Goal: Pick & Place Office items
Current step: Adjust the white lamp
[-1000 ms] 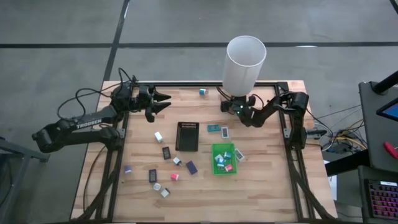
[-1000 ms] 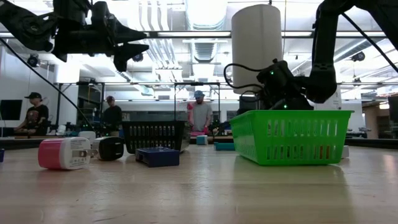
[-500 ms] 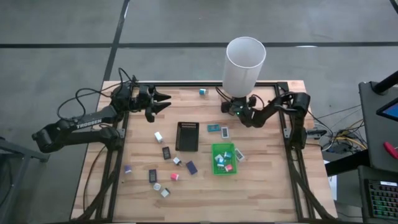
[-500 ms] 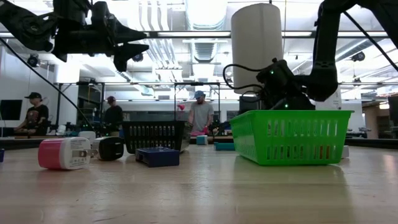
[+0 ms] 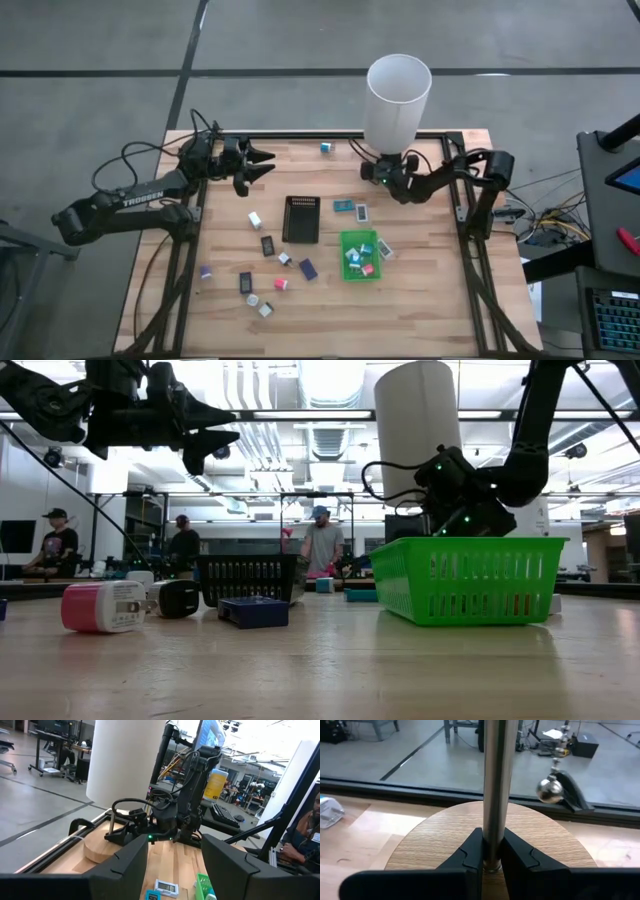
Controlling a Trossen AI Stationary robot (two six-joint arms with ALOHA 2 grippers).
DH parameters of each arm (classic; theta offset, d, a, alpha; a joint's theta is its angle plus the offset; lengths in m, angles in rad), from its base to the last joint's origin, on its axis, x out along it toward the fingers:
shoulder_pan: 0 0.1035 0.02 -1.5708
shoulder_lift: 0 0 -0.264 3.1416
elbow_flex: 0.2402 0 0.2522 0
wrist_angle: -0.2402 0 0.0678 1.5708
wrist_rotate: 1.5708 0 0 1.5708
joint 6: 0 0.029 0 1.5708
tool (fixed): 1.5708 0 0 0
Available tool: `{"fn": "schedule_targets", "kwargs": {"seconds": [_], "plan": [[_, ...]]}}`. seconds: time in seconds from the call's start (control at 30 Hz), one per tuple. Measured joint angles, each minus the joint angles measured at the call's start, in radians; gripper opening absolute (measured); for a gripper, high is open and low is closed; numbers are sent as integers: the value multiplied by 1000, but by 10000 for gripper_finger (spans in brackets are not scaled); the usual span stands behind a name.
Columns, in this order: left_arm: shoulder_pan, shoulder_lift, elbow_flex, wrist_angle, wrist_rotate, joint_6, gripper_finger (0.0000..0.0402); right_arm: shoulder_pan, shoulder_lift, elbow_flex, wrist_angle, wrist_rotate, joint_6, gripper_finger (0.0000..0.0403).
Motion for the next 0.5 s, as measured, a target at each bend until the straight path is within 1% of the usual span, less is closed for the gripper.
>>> {"fn": "schedule_targets", "kwargs": {"seconds": [0.07,0.37,0.5], "plan": [[0,0,0,0,0,0,191,0,-2,-5,4,6,12,39],[1,0,0,0,0,0,191,5,-7,-84,16,51,163,38],[1,0,0,0,0,0,191,19,-31,-112,5,88,172,38]]}}
